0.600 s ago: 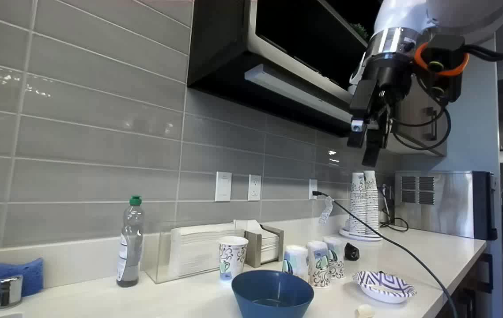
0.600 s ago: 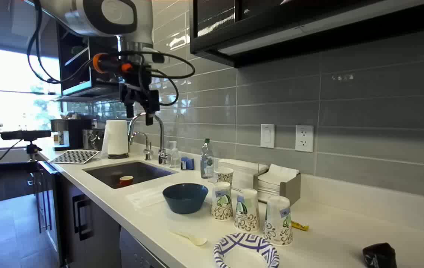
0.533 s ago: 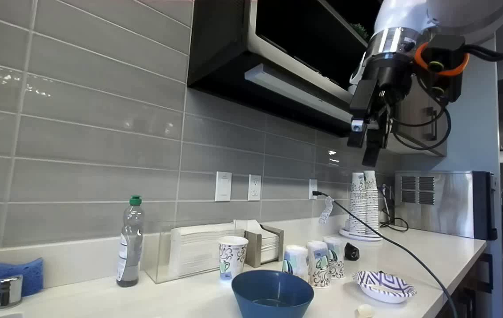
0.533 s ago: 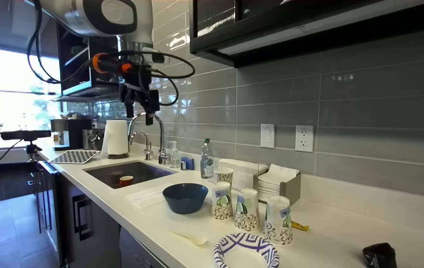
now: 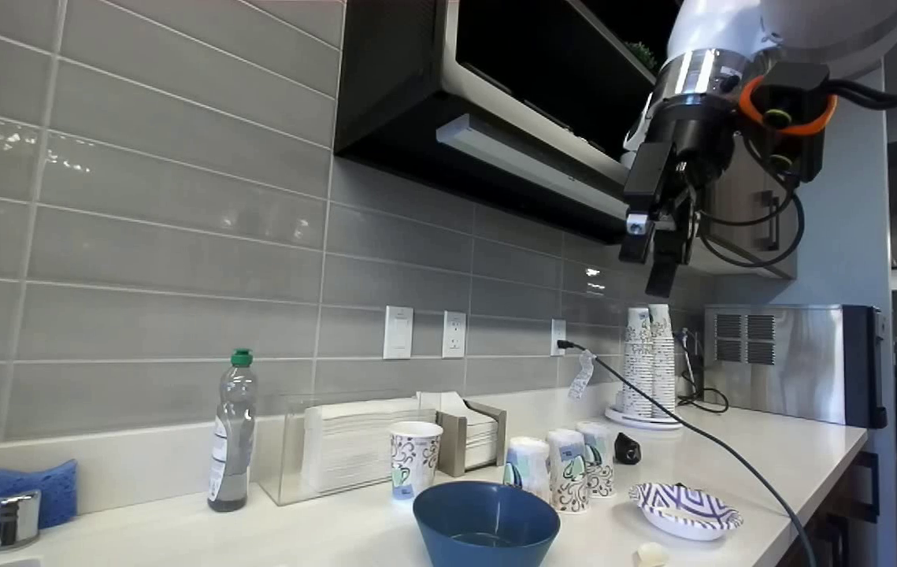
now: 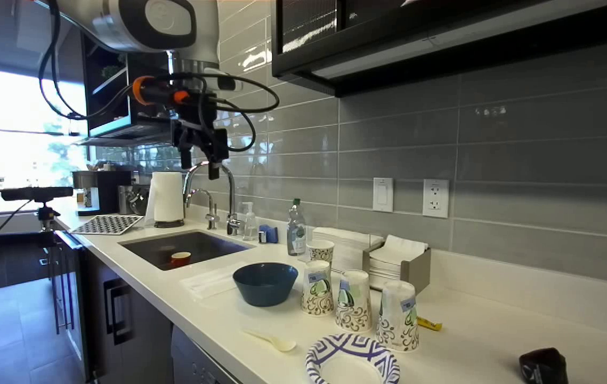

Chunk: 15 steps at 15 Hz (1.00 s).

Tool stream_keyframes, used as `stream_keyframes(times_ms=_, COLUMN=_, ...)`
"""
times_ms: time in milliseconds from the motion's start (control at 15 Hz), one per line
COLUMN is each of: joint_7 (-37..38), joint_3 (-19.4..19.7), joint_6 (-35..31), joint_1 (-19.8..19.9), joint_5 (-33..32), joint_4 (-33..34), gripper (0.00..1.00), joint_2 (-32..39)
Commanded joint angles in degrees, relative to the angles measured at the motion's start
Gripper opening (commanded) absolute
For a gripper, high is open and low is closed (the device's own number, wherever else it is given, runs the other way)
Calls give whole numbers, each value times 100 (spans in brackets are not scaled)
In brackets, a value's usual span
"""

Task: Pick up the paper cup to the far left and stack it on the middle paper cup, pick up the paper cup to the right and stack it on the paper cup to the left

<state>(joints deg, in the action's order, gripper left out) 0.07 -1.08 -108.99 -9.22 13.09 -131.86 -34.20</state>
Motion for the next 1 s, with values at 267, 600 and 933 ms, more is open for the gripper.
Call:
stream_keyframes(times_ms=267, joint_7=256, joint_3=-315, joint_6=-462, joint_1=397, joint_5=-344, joint_4=45, gripper=100, joint_2=538)
stream_keyframes(times_ms=600, joint_7=515, joint_3=-471, joint_6=-782, joint_1=726, joint_5=-1322, joint_4=334, gripper=100, joint_2=1367)
stream_keyframes(times_ms=933, joint_7=574, joint_3=-382, joint_6=-871, joint_1=826, joint_5=-1885, joint_4=807, gripper=100, joint_2=2189)
